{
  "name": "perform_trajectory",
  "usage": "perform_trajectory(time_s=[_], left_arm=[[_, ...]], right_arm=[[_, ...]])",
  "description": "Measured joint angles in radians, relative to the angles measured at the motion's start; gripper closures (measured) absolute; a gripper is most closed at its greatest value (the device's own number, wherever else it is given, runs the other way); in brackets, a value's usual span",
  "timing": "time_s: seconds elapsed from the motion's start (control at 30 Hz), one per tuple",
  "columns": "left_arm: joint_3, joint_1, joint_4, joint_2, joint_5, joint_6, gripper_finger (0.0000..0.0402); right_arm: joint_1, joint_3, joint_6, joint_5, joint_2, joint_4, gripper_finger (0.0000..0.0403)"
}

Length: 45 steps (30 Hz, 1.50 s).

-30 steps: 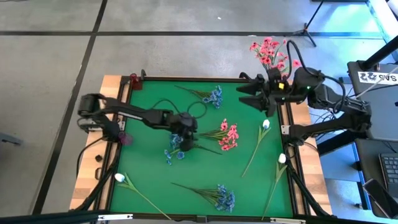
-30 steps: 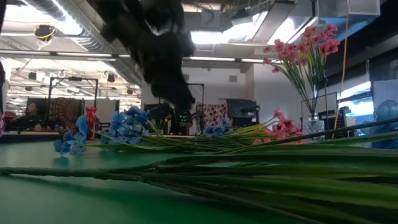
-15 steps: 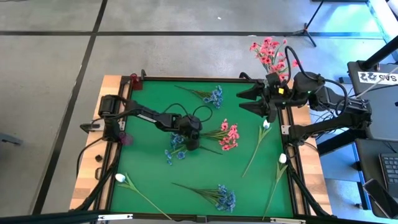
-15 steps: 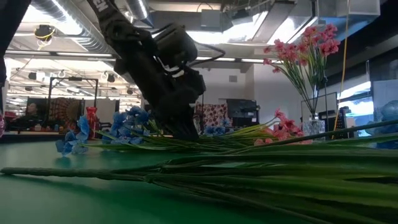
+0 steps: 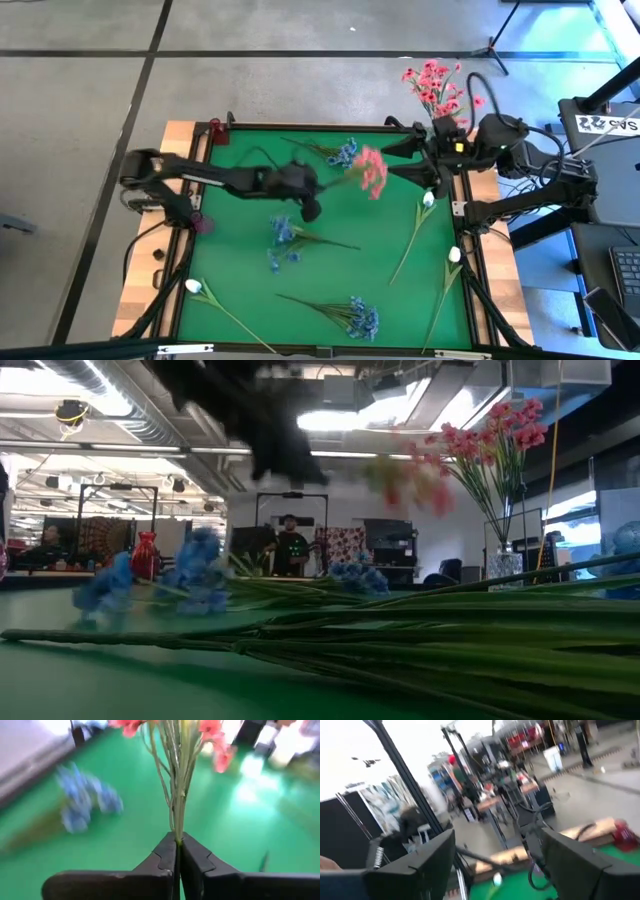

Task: Sort flowers into vase by color
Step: Put the pink flowers into the transparent vase

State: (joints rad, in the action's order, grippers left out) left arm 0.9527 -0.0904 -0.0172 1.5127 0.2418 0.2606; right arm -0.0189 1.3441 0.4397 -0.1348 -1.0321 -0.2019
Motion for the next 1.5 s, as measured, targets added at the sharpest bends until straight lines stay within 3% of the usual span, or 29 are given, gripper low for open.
perform_trajectory(time_s=[0.13,0.37,0.57,0.83,1.1,1.37,1.5], left_arm=[[0.000,-0.036,-0.070,-0.194,-0.016,-0.038,0.0398],[0.001,-0.106,-0.357,-0.357,-0.230,0.018,0.0398],[0.002,-0.098,-0.632,-0.341,-0.376,0.086,0.0398],[0.002,-0.083,-0.679,-0.287,-0.401,0.101,0.0398],[0.000,-0.060,-0.691,-0.247,-0.406,0.104,0.0398],[-0.001,-0.043,-0.690,-0.245,-0.417,0.108,0.0398],[-0.001,-0.016,-0.714,-0.251,-0.416,0.107,0.0398]], right_arm=[[0.000,0.000,-0.031,-0.024,0.000,0.095,0.0116],[0.000,0.001,-0.146,0.031,-0.069,0.159,0.0116],[0.000,0.000,-0.191,0.051,-0.219,0.341,0.0116],[-0.001,0.000,-0.191,0.080,-0.423,0.761,0.0116],[0.000,0.002,-0.194,0.141,-0.475,0.788,0.0122],[-0.001,0.002,-0.186,0.188,-0.474,0.680,0.0199],[0.000,0.002,-0.185,0.188,-0.473,0.675,0.0215]])
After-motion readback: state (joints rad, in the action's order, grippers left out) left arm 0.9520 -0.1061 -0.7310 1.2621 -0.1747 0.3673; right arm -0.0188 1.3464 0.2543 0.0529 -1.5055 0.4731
